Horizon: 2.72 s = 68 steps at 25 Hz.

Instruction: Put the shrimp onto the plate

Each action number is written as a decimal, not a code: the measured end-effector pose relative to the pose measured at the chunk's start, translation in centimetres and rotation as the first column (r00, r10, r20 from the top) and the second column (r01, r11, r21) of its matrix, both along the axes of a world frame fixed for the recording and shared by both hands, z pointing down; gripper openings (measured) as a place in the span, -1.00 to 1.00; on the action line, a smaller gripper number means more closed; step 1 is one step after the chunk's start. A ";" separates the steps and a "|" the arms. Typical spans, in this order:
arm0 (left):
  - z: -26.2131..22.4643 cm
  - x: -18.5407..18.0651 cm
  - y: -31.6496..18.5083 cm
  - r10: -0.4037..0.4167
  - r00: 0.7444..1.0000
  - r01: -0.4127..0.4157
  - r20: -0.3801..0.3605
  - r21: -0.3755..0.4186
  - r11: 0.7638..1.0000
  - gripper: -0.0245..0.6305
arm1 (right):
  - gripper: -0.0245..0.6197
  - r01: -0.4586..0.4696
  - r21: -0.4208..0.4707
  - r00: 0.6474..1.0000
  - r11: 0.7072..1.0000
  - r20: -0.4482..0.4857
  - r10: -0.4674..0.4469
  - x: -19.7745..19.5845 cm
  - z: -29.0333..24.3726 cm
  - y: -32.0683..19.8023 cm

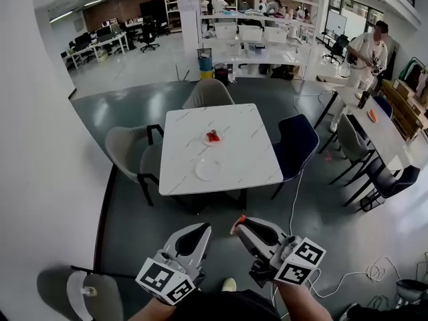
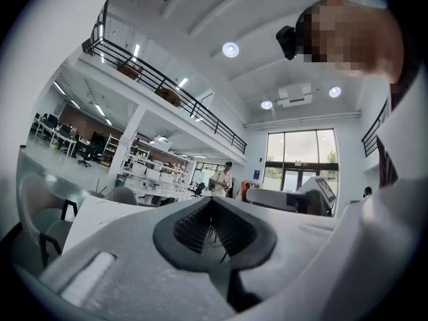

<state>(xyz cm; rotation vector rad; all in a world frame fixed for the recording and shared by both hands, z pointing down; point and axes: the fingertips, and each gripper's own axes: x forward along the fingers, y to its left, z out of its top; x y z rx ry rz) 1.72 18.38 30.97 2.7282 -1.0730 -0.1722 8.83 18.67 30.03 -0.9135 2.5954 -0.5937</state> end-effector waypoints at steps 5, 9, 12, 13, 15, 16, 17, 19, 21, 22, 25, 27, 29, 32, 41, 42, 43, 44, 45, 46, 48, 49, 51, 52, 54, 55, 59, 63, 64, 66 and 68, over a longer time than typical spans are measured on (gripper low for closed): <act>0.1 0.2 -0.8 -0.024 1.000 0.024 0.010 -0.004 1.000 -0.90 | -0.75 0.006 -0.026 1.000 1.000 0.020 -0.006 0.8 0.4 -1.4; 0.1 -0.3 -2.1 -0.043 0.999 0.044 0.016 -0.010 0.999 -0.90 | -0.75 0.016 -0.040 0.999 0.999 0.038 -0.015 0.5 0.5 -2.7; 0.2 -1.1 -3.9 -0.052 0.999 0.052 0.010 -0.011 0.999 -0.90 | -0.75 0.025 -0.052 0.999 0.998 0.035 -0.023 -0.3 0.9 -4.3; 0.2 -1.4 -4.6 -0.052 0.999 0.052 0.007 -0.010 0.999 -0.90 | -0.75 0.026 -0.053 0.999 0.998 0.032 -0.024 -0.7 0.9 -4.9; 0.2 -1.9 -6.2 -0.049 0.999 0.049 0.003 -0.005 0.999 -0.90 | -0.75 0.021 -0.053 0.999 0.998 0.026 -0.020 -1.3 0.9 -6.4; 0.3 -2.2 -7.1 -0.046 0.999 0.046 0.001 -0.002 0.999 -0.90 | -0.75 0.016 -0.054 1.000 0.998 0.024 -0.014 -1.6 1.0 -7.4; 0.3 -2.5 -8.1 -0.041 0.999 0.041 -0.001 0.001 0.999 -0.90 | -0.75 0.010 -0.055 1.000 0.998 0.021 -0.009 -1.9 1.0 -8.4; 0.3 -3.2 -10.5 -0.027 1.000 0.027 -0.004 0.008 1.000 -0.90 | -0.75 0.001 -0.055 1.000 0.998 0.015 0.000 -2.8 0.9 -10.5; 0.1 -3.9 -13.0 -0.011 1.000 0.011 -0.005 0.023 1.000 -0.90 | -0.75 -0.006 -0.052 1.000 0.999 0.005 0.006 -3.8 0.9 -12.8; 0.0 -4.2 -14.3 -0.002 1.000 0.002 -0.004 0.031 1.000 -0.90 | -0.75 -0.010 -0.052 1.000 0.999 0.002 0.010 -4.2 0.9 -13.9; 0.1 -5.3 -17.7 0.023 1.000 -0.023 -0.001 0.035 0.999 -0.90 | -0.75 -0.031 -0.064 1.000 0.997 0.003 0.031 -5.5 1.2 -16.9; 0.5 -5.8 -19.7 0.042 0.999 -0.042 -0.004 0.031 0.999 -0.90 | -0.75 -0.052 -0.076 0.999 0.996 -0.002 0.052 -5.9 1.8 -18.8; 0.8 -6.2 -21.7 0.063 0.998 -0.062 -0.006 0.039 0.997 -0.90 | -0.75 -0.080 -0.087 0.997 0.993 -0.011 0.079 -6.0 2.5 -20.8; 1.3 -6.9 -24.3 0.084 0.996 -0.084 -0.012 0.041 0.996 -0.90 | -0.75 -0.114 -0.105 0.993 0.988 -0.021 0.113 -6.4 3.2 -23.2; 4.2 -6.4 -30.6 0.110 0.993 -0.110 -0.044 0.009 0.994 -0.90 | -0.75 -0.139 -0.148 0.990 0.979 -0.031 0.135 -6.1 5.9 -29.9; 4.4 -6.3 -31.5 0.105 0.993 -0.105 -0.045 0.008 0.994 -0.90 | -0.75 -0.133 -0.150 0.991 0.980 -0.037 0.129 -6.1 6.3 -30.9; 4.6 -6.2 -32.4 0.099 0.994 -0.099 -0.046 0.008 0.995 -0.90 | -0.75 -0.125 -0.153 0.992 0.980 -0.046 0.119 -6.0 6.8 -31.8; 4.8 -6.1 -33.2 0.090 0.995 -0.090 -0.045 0.009 0.996 -0.90 | -0.75 -0.114 -0.158 0.993 0.981 -0.056 0.106 -6.0 7.3 -32.7; 5.0 -5.9 -34.0 0.080 0.996 -0.080 -0.044 0.011 0.997 -0.90 | -0.75 -0.102 -0.164 0.994 0.981 -0.066 0.092 -5.9 7.8 -33.7; 5.1 -5.8 -35.0 0.068 0.997 -0.068 -0.042 0.012 0.998 -0.90 | -0.75 -0.089 -0.171 0.994 0.981 -0.074 0.077 -5.8 8.3 -34.7; 5.2 -5.5 -37.0 0.045 0.998 -0.044 -0.040 0.018 0.999 -0.90 | -0.75 -0.061 -0.182 0.995 0.981 -0.090 0.045 -5.3 9.2 -36.9; 5.3 -5.2 -38.0 0.034 0.999 -0.033 -0.039 0.021 0.999 -0.90 | -0.75 -0.046 -0.188 0.995 0.981 -0.098 0.028 -5.0 9.5 -38.0; 5.7 -4.6 -40.0 0.010 0.999 -0.009 -0.034 0.020 1.000 -0.90 | -0.75 -0.010 -0.198 0.994 0.980 -0.107 -0.012 -4.5 10.2 -40.1; 6.1 -4.3 -40.9 -0.001 1.000 0.002 -0.030 0.015 1.000 -0.90 | -0.75 0.009 -0.203 0.993 0.979 -0.111 -0.032 -4.2 10.6 -41.0; 6.6 -3.6 -42.6 -0.021 0.999 0.021 -0.024 0.006 1.000 -0.90 | -0.75 0.041 -0.214 0.990 0.976 -0.121 -0.068 -3.7 11.5 -42.6; 6.8 -3.3 -43.3 -0.031 0.999 0.031 -0.022 0.002 1.000 -0.90 | -0.75 0.055 -0.222 0.988 0.974 -0.130 -0.085 -3.6 12.0 -43.3; 7.9 -2.8 -45.5 -0.065 0.998 0.064 -0.018 -0.028 0.998 -0.90 | -0.75 0.082 -0.265 0.970 0.961 -0.202 -0.138 -3.3 15.3 -45.1; 9.6 -3.2 -47.1 -0.085 0.996 0.084 -0.014 -0.058 0.995 -0.90 | -0.75 0.065 -0.325 0.925 0.943 -0.334 -0.179 -3.7 21.2 -46.2; 10.2 -3.3 -47.4 -0.086 0.996 0.085 -0.013 -0.064 0.994 -0.90 | -0.75 0.058 -0.338 0.907 0.939 -0.376 -0.191 -3.9 23.0 -46.3; 11.4 -3.5 -47.7 -0.077 0.997 0.076 -0.010 -0.077 0.994 -0.90 | -0.75 0.047 -0.359 0.865 0.932 -0.452 -0.217 -4.3 26.3 -46.4; 12.8 -3.5 -47.9 -0.060 0.998 0.058 -0.012 -0.094 0.994 -0.90 | -0.75 0.037 -0.375 0.823 0.926 -0.514 -0.241 -4.6 29.4 -46.5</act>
